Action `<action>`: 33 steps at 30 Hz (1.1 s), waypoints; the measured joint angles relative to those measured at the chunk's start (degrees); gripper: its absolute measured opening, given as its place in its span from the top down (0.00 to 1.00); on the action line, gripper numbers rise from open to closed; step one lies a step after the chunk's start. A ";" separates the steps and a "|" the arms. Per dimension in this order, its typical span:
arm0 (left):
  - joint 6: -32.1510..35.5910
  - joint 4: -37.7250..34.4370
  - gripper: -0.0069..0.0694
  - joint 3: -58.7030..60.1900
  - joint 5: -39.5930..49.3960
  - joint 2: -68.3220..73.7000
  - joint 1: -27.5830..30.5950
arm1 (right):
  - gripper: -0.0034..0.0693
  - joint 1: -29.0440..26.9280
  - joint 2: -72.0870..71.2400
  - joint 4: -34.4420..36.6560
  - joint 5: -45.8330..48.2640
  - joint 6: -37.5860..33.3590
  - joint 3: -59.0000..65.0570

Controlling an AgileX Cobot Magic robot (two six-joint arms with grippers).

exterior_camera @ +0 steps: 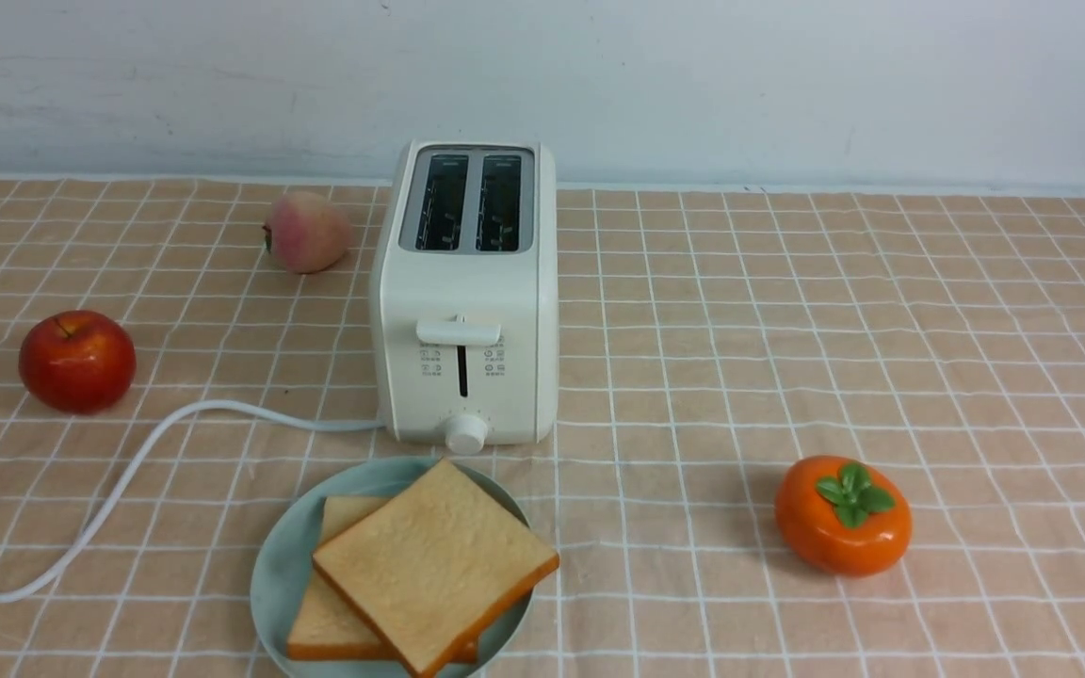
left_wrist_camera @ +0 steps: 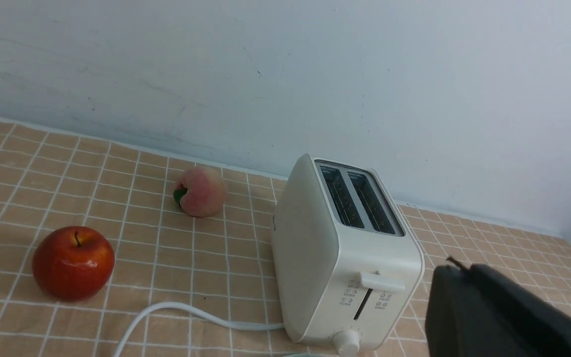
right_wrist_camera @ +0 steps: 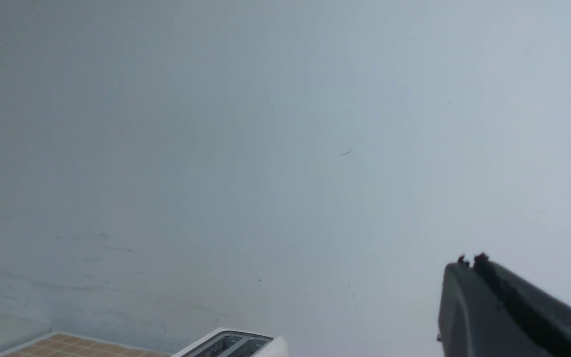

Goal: Take toasted bread from bread machine on light coffee tablecloth place on plate.

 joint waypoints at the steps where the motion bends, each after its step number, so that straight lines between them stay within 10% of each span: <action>1: 0.00 0.00 0.92 0.00 0.00 0.00 0.00 | 0.95 0.00 0.00 -0.06 0.00 0.04 0.06; 23: 0.04 1.19 0.91 1.24 -0.95 -0.07 0.00 | 0.92 0.00 -0.11 -0.20 -0.07 0.25 0.11; 33: 0.06 5.32 0.90 29.17 -12.88 -15.40 5.22 | 0.90 0.00 -0.21 -0.20 -0.08 0.25 0.11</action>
